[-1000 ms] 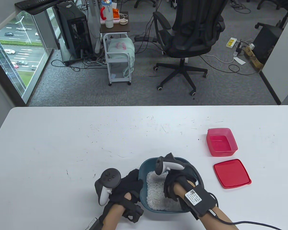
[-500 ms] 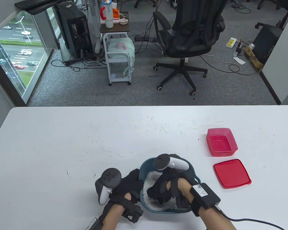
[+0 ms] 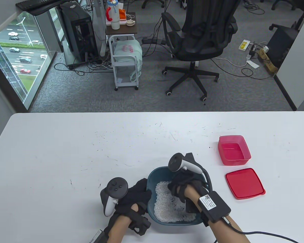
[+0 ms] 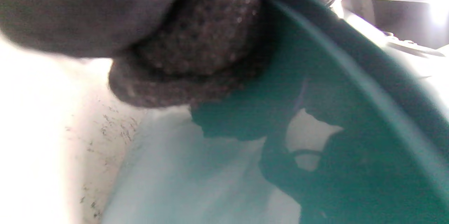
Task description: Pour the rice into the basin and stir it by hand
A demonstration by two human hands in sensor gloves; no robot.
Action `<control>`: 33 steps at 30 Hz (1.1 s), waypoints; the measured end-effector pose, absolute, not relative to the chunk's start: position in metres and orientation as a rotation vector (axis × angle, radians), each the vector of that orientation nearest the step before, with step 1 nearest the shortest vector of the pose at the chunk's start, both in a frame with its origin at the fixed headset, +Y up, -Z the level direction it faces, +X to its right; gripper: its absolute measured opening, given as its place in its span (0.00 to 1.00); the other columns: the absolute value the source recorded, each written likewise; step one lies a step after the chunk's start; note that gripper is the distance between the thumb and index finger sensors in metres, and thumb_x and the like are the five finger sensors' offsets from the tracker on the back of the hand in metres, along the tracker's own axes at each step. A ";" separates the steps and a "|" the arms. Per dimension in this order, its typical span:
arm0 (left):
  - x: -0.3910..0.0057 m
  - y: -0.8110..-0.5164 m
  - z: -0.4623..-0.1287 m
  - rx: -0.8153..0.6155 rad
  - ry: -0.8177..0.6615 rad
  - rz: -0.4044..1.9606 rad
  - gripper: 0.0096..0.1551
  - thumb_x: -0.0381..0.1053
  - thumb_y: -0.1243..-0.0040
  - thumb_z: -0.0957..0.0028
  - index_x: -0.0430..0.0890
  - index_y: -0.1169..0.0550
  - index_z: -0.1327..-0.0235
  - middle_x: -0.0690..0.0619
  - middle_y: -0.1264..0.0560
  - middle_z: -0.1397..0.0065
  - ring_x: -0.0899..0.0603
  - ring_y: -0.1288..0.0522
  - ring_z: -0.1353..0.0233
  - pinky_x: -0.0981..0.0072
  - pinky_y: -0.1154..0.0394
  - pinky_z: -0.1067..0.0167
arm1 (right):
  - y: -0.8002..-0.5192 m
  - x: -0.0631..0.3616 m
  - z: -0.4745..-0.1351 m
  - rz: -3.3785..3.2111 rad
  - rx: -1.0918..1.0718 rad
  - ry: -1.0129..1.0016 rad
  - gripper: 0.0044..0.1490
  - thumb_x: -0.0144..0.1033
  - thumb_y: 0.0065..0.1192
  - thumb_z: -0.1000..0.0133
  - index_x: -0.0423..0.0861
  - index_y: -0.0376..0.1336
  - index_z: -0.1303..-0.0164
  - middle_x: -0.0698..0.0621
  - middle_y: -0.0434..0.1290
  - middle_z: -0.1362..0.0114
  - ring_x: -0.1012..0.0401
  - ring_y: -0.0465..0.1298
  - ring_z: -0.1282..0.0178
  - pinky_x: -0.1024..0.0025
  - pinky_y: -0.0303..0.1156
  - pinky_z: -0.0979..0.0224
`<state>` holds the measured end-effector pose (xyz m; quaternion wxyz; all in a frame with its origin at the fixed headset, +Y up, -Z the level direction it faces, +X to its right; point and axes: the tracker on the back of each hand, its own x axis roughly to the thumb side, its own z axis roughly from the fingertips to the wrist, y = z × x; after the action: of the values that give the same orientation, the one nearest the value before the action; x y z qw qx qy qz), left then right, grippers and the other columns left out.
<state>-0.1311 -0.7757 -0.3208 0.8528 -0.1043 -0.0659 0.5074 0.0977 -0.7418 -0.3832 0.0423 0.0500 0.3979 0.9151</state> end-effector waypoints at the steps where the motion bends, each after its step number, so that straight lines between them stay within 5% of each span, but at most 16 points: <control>1: -0.131 -0.776 -0.321 -0.220 -0.139 1.069 0.38 0.45 0.31 0.50 0.30 0.29 0.29 0.28 0.23 0.35 0.50 0.10 0.78 0.68 0.10 0.86 | -0.743 0.097 -0.379 2.829 0.173 1.262 0.43 0.47 0.58 0.55 0.30 0.64 0.37 0.29 0.74 0.37 0.37 0.78 0.45 0.40 0.73 0.47; 12: -0.131 -0.776 -0.320 -0.224 -0.121 1.080 0.38 0.45 0.31 0.50 0.30 0.29 0.30 0.28 0.23 0.35 0.50 0.10 0.79 0.68 0.09 0.86 | -0.764 0.078 -0.352 2.571 0.434 1.625 0.44 0.49 0.61 0.58 0.22 0.75 0.56 0.27 0.86 0.59 0.38 0.87 0.69 0.42 0.80 0.66; 17: -0.131 -0.776 -0.321 -0.228 -0.129 1.080 0.38 0.45 0.32 0.50 0.30 0.29 0.29 0.28 0.23 0.34 0.50 0.10 0.78 0.68 0.10 0.86 | -0.766 0.066 -0.357 2.184 0.602 1.595 0.44 0.48 0.62 0.59 0.24 0.72 0.48 0.27 0.83 0.49 0.35 0.85 0.56 0.39 0.78 0.56; 25: -0.131 -0.775 -0.322 -0.230 -0.164 1.069 0.39 0.46 0.32 0.50 0.30 0.29 0.29 0.28 0.24 0.34 0.50 0.10 0.78 0.68 0.10 0.86 | -0.758 0.069 -0.382 2.083 0.512 1.368 0.46 0.48 0.59 0.56 0.36 0.54 0.32 0.35 0.59 0.26 0.38 0.62 0.29 0.34 0.61 0.36; 27: -0.130 -0.775 -0.322 -0.228 -0.163 1.064 0.39 0.46 0.32 0.50 0.30 0.29 0.29 0.28 0.23 0.34 0.50 0.10 0.78 0.68 0.10 0.86 | -0.756 0.074 -0.388 2.195 0.411 1.265 0.45 0.48 0.58 0.54 0.39 0.52 0.30 0.37 0.56 0.25 0.39 0.59 0.27 0.35 0.59 0.34; 33: -0.130 -0.774 -0.321 -0.225 -0.158 1.062 0.38 0.46 0.32 0.50 0.30 0.29 0.29 0.28 0.23 0.34 0.50 0.10 0.78 0.68 0.10 0.86 | -0.741 0.086 -0.388 2.725 0.220 1.093 0.43 0.48 0.59 0.54 0.34 0.62 0.35 0.33 0.68 0.32 0.37 0.72 0.36 0.36 0.68 0.40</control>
<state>-0.1302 -0.7744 -0.3214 0.8533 -0.1071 -0.0751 0.5047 0.0861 -0.7414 -0.3878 0.0984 0.0745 0.3693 0.9211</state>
